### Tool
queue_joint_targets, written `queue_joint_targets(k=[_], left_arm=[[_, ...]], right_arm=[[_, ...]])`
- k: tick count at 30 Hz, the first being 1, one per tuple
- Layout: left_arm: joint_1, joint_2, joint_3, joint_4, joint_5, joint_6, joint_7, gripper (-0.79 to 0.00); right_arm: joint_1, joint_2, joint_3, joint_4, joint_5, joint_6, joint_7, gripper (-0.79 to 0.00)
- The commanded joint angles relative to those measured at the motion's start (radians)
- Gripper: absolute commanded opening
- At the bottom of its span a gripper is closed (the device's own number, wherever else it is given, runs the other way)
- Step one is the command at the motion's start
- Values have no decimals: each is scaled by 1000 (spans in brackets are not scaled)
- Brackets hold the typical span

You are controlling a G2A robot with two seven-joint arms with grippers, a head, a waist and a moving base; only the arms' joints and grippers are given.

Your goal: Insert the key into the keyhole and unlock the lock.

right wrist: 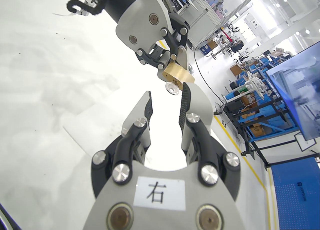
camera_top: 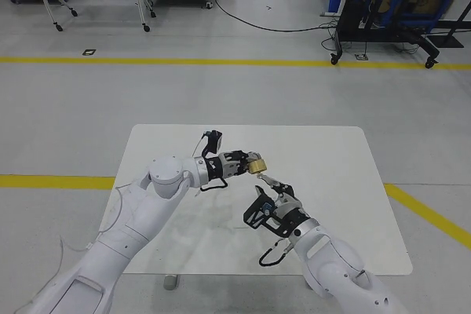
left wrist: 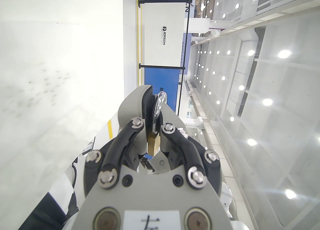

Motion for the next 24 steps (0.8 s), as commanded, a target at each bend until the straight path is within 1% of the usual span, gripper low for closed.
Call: queue_joint_targets(k=[1, 4, 12, 14, 16, 20, 24], left_arm=[[2, 0, -2, -4, 5, 2, -3, -785], [5, -1, -4, -8, 16, 5, -5, -785], [6, -5, -5, -12, 36, 10, -12, -785], [6, -6, -4, -12, 42, 11, -12, -785], [7, -8, -3, -14, 48, 13, -12, -785], [6, -10, -5, -13, 57, 14, -11, -785], [4, -12, -6, -10, 62, 16, -14, -785]], right_arm=[[1, -2, -2, 3, -8, 4, 3, -597], [3, -7, -10, 7, -33, 17, 17, -616], [15, -20, -30, 14, -68, 24, 48, -610], [17, -24, -37, 15, -82, 27, 56, -622], [19, -27, -43, 15, -92, 31, 64, -643], [23, -34, -52, 19, -106, 37, 77, -785], [24, -41, -55, 23, -105, 38, 88, -785]])
